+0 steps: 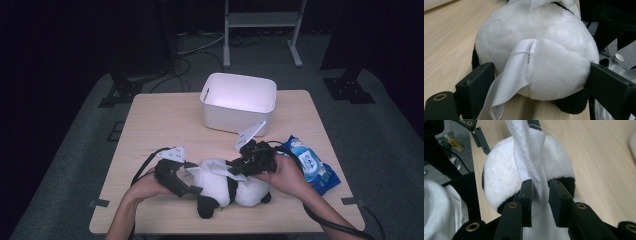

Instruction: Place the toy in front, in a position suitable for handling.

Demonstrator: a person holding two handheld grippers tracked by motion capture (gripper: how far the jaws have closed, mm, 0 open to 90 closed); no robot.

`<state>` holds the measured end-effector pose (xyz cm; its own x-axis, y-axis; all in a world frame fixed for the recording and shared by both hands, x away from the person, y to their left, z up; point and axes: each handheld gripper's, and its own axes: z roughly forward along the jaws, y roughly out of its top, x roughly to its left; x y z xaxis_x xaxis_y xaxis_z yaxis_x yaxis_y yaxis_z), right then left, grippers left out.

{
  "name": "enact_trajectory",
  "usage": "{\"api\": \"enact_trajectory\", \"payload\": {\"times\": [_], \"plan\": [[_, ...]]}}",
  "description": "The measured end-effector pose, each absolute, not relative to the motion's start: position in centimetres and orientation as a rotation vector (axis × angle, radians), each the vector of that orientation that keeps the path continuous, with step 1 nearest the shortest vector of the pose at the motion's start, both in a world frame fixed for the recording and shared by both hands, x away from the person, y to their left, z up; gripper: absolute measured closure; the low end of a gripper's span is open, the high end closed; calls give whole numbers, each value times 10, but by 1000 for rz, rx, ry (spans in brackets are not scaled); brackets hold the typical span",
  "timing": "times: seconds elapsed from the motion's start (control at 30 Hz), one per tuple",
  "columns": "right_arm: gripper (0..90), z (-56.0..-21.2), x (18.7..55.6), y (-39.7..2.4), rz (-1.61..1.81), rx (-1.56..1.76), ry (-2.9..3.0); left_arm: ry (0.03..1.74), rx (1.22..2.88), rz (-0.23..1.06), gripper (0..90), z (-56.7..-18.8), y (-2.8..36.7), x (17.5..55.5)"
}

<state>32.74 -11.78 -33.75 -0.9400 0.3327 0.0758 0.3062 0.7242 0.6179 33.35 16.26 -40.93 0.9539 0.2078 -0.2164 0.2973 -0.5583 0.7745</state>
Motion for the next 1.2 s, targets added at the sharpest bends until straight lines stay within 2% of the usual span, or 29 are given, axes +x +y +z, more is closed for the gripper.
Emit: {"api": "enact_trajectory", "payload": {"times": [0.17, 0.3, 0.5, 0.53, 0.93, 1.07, 1.2], "plan": [[849, -335, 323, -115, 1063, 462, 2878, 350, 2187, -118, 90, -408, 162, 333], [857, -338, 323, -107, 1050, 426, 2905, 349, 2187, -116, 90, -408, 162, 333], [791, -341, 330, -95, 1023, 430, 2920, 348, 2187, -119, 90, -408, 161, 333], [756, -342, 333, -90, 1017, 438, 2922, 345, 2186, -119, 90, -408, 161, 333], [710, -341, 344, -52, 1038, 377, 2995, 340, 2192, -122, 89, -409, 162, 333], [848, -344, 342, -45, 1017, 336, 3037, 340, 2193, -129, 86, -410, 161, 333], [874, -342, 338, -45, 982, 298, 3024, 337, 2192, -127, 86, -408, 160, 332]]}}
